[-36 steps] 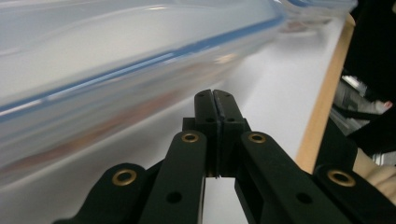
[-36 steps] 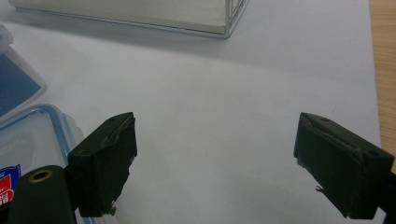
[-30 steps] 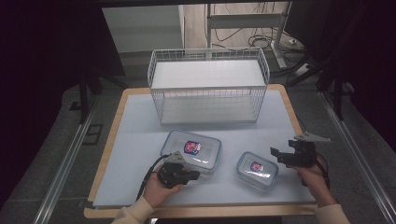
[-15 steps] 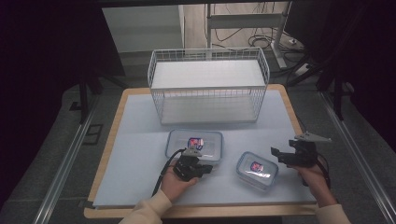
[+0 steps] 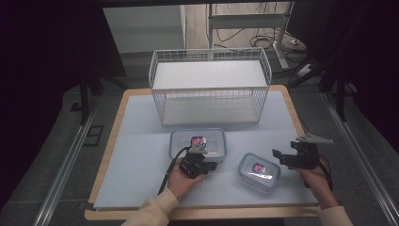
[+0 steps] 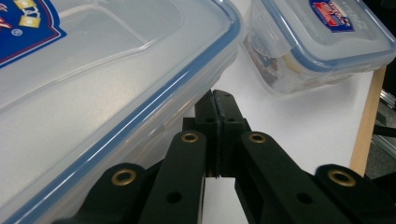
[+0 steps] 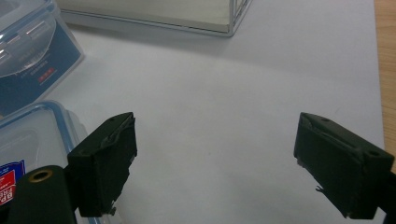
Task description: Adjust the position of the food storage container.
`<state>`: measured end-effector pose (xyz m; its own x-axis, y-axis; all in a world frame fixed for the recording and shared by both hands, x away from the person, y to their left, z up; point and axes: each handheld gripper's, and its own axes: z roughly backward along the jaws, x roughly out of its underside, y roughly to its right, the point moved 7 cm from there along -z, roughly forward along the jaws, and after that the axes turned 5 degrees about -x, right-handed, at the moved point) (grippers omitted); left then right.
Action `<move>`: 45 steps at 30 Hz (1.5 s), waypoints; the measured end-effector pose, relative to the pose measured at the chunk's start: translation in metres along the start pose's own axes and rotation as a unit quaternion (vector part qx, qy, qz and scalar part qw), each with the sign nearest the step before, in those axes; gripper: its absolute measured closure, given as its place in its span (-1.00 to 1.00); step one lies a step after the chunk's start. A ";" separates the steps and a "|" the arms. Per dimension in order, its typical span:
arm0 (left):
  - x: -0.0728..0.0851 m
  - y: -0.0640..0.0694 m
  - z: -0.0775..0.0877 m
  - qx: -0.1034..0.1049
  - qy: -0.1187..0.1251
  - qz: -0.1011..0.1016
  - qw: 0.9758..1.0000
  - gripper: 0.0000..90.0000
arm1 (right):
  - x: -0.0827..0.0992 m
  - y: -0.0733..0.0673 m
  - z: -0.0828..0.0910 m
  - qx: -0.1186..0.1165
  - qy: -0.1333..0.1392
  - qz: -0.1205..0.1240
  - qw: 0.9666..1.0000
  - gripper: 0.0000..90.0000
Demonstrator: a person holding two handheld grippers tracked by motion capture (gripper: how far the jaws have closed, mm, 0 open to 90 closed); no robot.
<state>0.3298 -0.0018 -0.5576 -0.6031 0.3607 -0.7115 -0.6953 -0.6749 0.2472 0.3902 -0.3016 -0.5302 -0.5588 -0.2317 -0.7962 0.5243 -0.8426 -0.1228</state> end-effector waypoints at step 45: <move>0.012 -0.071 0.115 -0.083 0.082 0.094 0.989 -0.46 | -0.013 -0.027 0.007 -0.053 0.000 0.017 0.998 -0.70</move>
<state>0.3274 0.1246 -0.5087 -0.6353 0.1184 -0.7632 -0.4938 -0.8220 0.2835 0.3786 -0.2791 -0.5121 -0.5407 -0.2590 -0.8003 0.6069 -0.7789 -0.1580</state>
